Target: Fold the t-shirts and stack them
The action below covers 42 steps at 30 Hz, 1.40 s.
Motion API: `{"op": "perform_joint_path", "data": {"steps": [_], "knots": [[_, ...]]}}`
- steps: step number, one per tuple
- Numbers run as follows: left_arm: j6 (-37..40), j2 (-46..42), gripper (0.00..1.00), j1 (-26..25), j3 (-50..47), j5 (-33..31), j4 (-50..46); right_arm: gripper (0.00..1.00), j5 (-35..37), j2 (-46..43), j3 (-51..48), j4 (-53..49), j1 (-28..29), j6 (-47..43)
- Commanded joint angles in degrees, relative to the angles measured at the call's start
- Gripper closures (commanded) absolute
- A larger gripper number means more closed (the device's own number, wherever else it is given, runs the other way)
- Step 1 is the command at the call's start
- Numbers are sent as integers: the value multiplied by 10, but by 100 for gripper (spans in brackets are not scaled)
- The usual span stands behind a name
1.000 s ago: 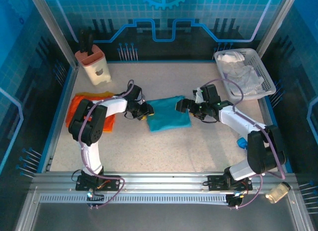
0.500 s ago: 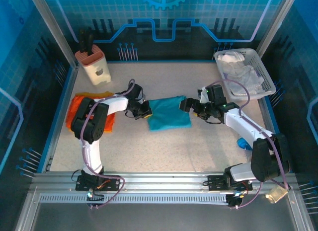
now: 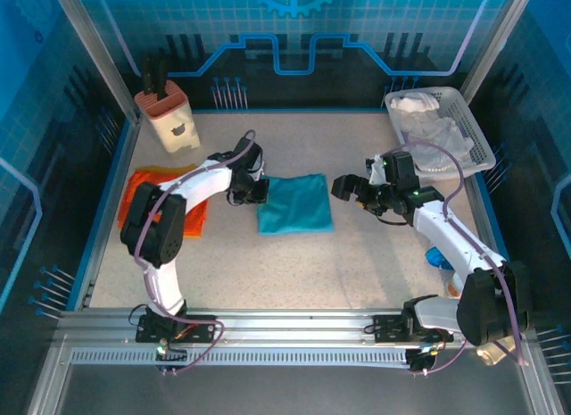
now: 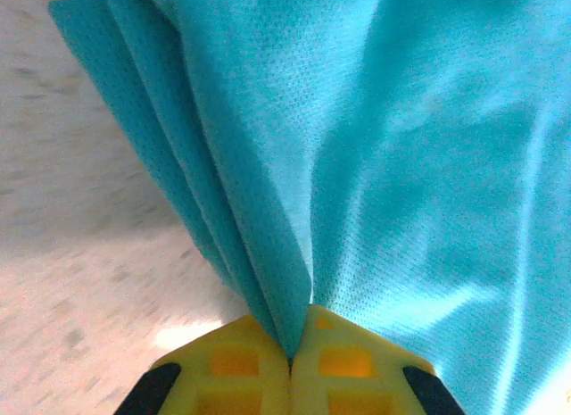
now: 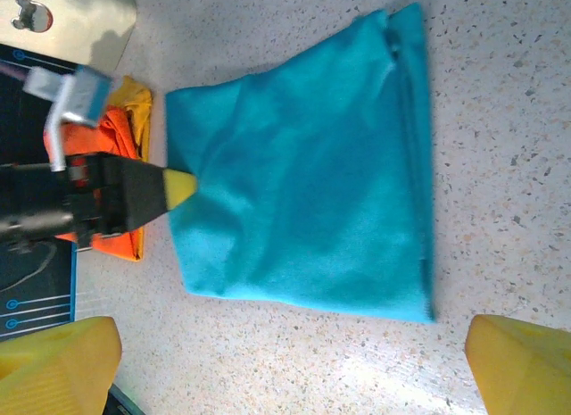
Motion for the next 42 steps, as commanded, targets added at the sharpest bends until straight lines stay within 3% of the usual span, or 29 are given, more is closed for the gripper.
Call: {"op": "perform_joint_path", "data": {"steps": [1,5,14,27,34,42], "knots": [[76,-74,100,6,10,-77,-99,0,-5,-7,-7,-11,-7,-6],[114,-121,100,11,26,-141,-171,0,-10,3,3,-22,-8,-13],[162,-211,100,59,45,-153,-247,0,-32,31,52,-56,-7,-26],[258,-214,100,117,155,-196,-339,1,-34,66,66,-41,17,-9],[263,-202,100,127,200,-185,-377,1,-33,84,81,-44,21,-11],[263,-208,100,137,207,-222,-393,2,-33,104,98,-57,22,-19]]}}
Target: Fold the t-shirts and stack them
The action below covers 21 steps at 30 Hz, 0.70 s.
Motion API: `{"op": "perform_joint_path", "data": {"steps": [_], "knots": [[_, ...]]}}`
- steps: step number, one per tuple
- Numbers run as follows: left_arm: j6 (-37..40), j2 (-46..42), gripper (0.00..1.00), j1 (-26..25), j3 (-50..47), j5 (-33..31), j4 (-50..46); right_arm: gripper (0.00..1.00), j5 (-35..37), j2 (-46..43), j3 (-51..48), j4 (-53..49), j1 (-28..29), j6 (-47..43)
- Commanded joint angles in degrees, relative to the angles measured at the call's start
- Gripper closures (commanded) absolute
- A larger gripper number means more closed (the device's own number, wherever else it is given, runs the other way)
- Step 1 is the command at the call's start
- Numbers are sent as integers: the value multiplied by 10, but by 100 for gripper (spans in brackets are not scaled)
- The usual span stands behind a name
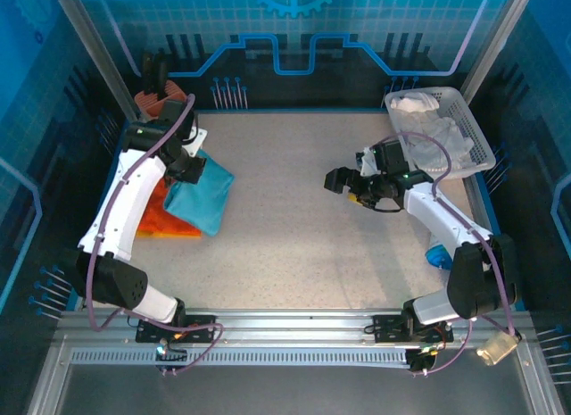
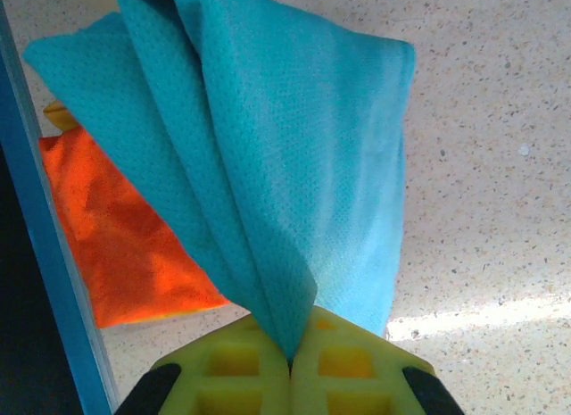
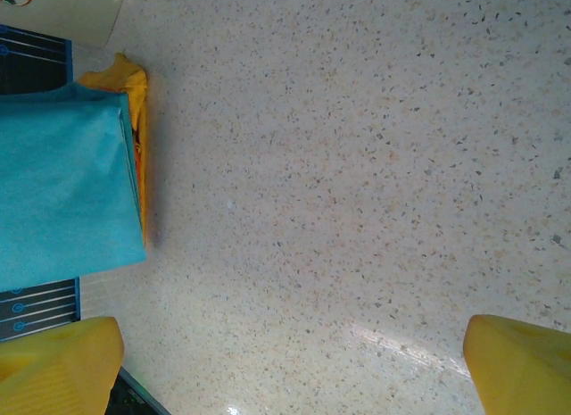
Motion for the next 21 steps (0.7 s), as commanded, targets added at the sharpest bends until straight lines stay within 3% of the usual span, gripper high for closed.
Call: {"op": "perform_joint_path", "data": {"steps": [1,8,21], "knots": [[10,-9,100,12,10,-26,-18,2,-12,12,16,-16,10,-6],[20,-10,100,22,-1,-63,-3,2,-14,17,18,-20,13,-6],[35,18,100,69,-30,-53,64,3,-15,46,29,-18,31,-2]]}}
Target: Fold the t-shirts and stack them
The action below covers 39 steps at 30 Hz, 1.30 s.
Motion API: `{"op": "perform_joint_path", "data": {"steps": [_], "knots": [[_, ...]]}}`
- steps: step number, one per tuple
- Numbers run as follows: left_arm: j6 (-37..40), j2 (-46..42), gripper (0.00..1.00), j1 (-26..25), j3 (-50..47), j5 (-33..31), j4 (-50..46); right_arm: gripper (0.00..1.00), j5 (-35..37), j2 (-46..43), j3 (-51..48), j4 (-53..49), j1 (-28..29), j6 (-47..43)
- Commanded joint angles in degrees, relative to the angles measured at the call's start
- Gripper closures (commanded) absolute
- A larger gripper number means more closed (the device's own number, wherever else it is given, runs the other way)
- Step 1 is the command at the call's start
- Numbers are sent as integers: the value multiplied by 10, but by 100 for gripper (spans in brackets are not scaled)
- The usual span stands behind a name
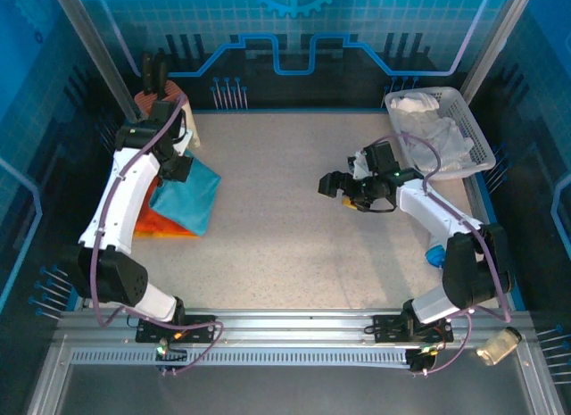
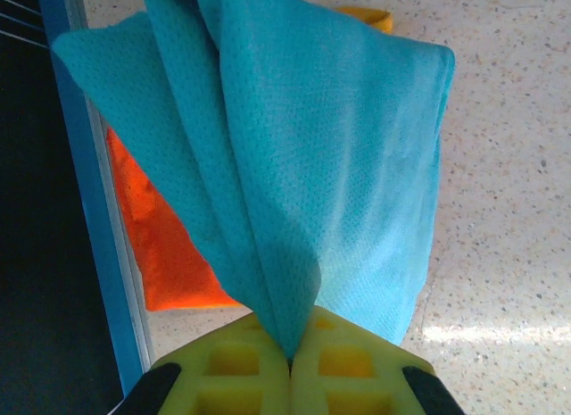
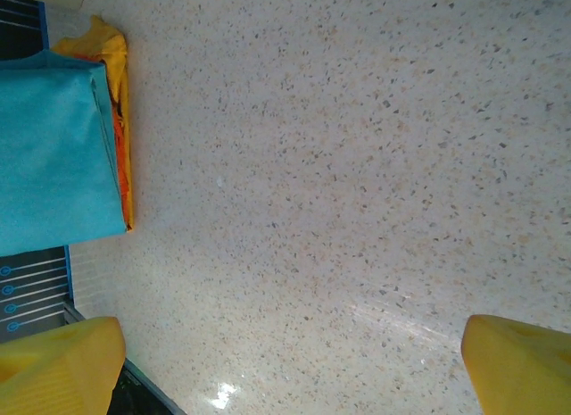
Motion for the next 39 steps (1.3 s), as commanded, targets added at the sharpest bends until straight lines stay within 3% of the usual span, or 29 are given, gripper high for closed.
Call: {"op": "perform_joint_path", "data": {"steps": [1,13,34,36,37,38,39], "knots": [[16,10,100,18,-3,-9,29,3,-11,13,20,-9,9,-3],[6,56,100,109,-11,6,84,3,-30,69,69,-22,10,-16],[-34,107,99,185,-34,-33,100,4,-40,100,92,-30,26,-21],[-45,120,95,189,-29,-40,94,4,-41,99,91,-30,28,-20],[-51,129,83,192,-26,-47,90,4,-42,98,89,-30,29,-20],[-58,139,64,195,-23,-62,88,4,-42,96,87,-30,29,-21],[-64,147,53,197,-20,-75,86,4,-41,94,85,-30,29,-21]]}}
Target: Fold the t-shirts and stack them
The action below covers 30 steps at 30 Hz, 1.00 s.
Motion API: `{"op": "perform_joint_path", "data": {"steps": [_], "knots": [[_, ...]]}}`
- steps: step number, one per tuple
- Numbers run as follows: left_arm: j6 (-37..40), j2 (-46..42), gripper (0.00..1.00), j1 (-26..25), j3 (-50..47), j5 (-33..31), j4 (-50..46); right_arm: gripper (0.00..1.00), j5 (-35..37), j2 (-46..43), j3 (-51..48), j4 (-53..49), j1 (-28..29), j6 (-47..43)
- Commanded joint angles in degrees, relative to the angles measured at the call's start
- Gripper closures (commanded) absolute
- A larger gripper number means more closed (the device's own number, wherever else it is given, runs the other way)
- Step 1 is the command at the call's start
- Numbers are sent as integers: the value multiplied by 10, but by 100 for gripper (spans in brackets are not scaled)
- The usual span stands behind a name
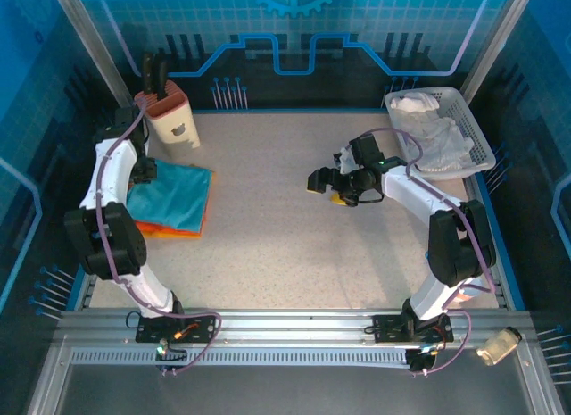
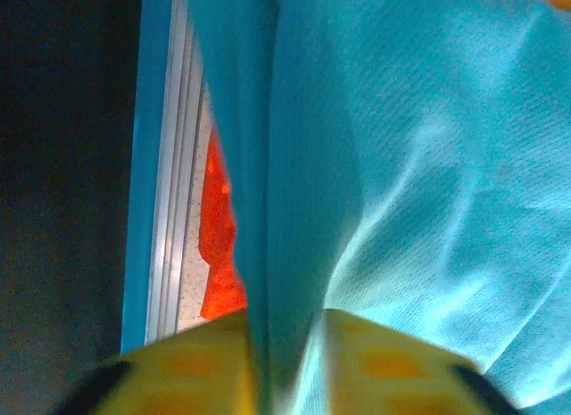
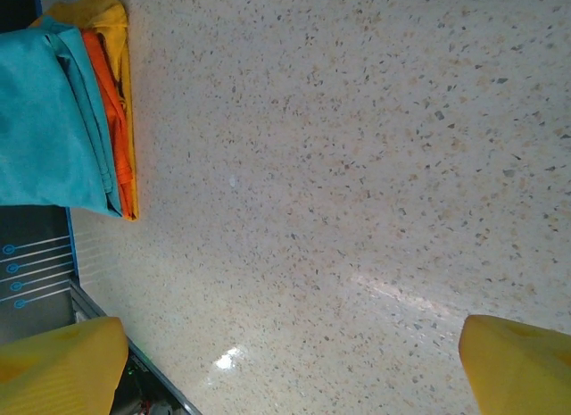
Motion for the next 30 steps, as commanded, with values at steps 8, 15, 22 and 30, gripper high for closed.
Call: {"op": "perform_joint_path", "data": {"steps": [8,15,22,30], "knots": [[-66,14,12,21,39,-44,-22,1,-5,-31,-2,-33,7,-30],[-89,-65,4,-6,-7,40,17,0,96,-78,5,-72,3,-84],[-141,-158,1,-26,-172,174,223,0,260,-171,-49,-13,-20,-146],[-200,-184,1,-51,-351,266,471,0,372,-267,-175,141,-56,-230]]}}
